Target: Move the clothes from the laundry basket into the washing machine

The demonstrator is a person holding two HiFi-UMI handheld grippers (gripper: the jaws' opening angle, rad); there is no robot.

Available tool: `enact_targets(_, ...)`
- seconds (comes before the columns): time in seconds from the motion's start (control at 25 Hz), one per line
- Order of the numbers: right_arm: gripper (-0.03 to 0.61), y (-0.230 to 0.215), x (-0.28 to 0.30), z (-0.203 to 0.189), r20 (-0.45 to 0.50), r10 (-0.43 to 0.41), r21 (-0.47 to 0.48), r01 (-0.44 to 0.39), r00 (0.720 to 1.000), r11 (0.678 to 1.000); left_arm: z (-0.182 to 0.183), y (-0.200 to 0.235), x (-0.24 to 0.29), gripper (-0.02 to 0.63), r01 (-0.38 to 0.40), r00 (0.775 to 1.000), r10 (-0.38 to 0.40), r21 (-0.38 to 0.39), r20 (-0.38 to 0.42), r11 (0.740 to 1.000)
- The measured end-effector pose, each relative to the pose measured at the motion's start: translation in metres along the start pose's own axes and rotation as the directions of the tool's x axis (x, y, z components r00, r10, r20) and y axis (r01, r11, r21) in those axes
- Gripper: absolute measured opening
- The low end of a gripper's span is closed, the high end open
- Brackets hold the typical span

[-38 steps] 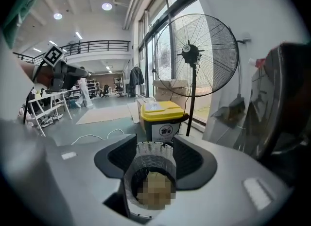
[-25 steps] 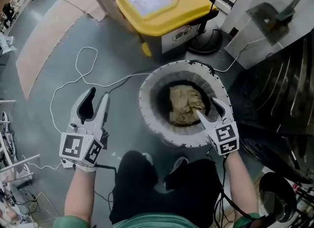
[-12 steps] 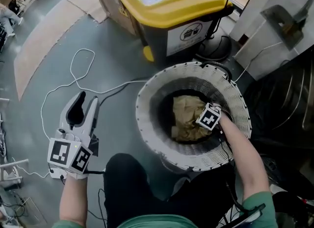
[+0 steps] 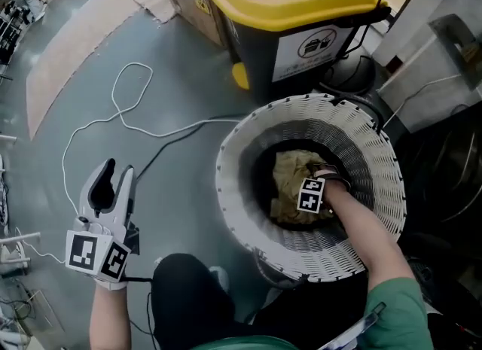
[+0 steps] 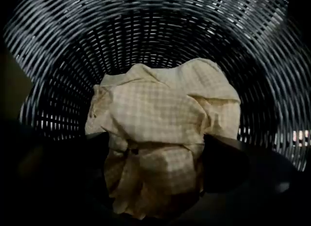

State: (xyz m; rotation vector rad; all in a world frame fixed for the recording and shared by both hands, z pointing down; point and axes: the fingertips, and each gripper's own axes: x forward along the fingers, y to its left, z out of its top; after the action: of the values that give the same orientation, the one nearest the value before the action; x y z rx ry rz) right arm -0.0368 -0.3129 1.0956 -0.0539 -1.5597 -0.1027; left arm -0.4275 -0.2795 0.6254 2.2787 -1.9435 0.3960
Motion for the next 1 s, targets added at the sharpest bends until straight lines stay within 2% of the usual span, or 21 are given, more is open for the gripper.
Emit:
enact_targets(0.24, 0.577, 0.001, 0.030, 0.011, -0.004, -0.029, -0.049, 0.029, 1.000, 0.998, -0.023, 0.014, -0.002, 0.172, -0.036, 0.998, 0.035, -0.004, -0.043, 0.999)
enact_targets(0.32, 0.547, 0.001, 0.031, 0.011, -0.022, -0.053, -0.059, 0.052, 0.998, 0.997, -0.023, 0.011, 0.002, 0.169, -0.028, 0.999, 0.028, -0.005, -0.043, 1.000)
enact_targets(0.36, 0.513, 0.001, 0.029, 0.011, -0.034, -0.064, -0.068, 0.062, 0.997, 0.996, -0.022, 0.009, 0.004, 0.167, -0.022, 0.999, 0.022, -0.004, -0.042, 1.000)
enact_targets(0.44, 0.344, -0.003, 0.022, 0.010, -0.060, -0.089, -0.094, 0.083, 0.994, 0.992, -0.019, 0.006, 0.006, 0.164, -0.010, 0.999, 0.010, -0.001, -0.036, 1.000)
enact_targets(0.48, 0.280, -0.006, 0.018, 0.010, -0.070, -0.094, -0.105, 0.087, 0.993, 0.991, -0.017, 0.005, 0.007, 0.163, -0.006, 0.999, 0.006, -0.001, -0.031, 1.000)
enact_targets(0.52, 0.236, -0.007, 0.014, 0.010, -0.076, -0.092, -0.108, 0.084, 0.993, 0.991, -0.014, 0.005, 0.007, 0.163, -0.003, 1.000, 0.003, -0.003, -0.027, 1.000)
enact_targets(0.6, 0.188, -0.007, 0.003, 0.012, -0.075, -0.080, -0.089, 0.074, 0.994, 0.993, -0.008, 0.004, 0.005, 0.161, 0.001, 1.000, -0.002, -0.010, -0.022, 1.000)
enact_targets(0.68, 0.169, -0.006, -0.013, 0.015, -0.057, -0.079, -0.030, 0.078, 0.995, 0.997, 0.000, 0.004, -0.001, 0.160, 0.003, 1.000, -0.004, -0.029, -0.028, 1.000)
enact_targets(0.76, 0.163, -0.012, -0.044, 0.019, -0.020, -0.117, 0.065, 0.118, 0.993, 0.991, 0.014, 0.004, -0.008, 0.158, 0.004, 0.999, -0.007, -0.064, -0.039, 0.998)
enact_targets(0.88, 0.161, -0.019, -0.124, 0.028, 0.056, -0.211, 0.239, 0.192, 0.976, 0.952, 0.054, -0.003, -0.025, 0.153, 0.025, 0.998, -0.031, -0.097, -0.063, 0.995)
enact_targets(1.0, 0.160, -0.013, -0.221, 0.033, 0.130, -0.278, 0.366, 0.215, 0.952, 0.905, 0.115, -0.008, -0.049, 0.153, 0.052, 0.996, -0.058, -0.085, -0.074, 0.995)
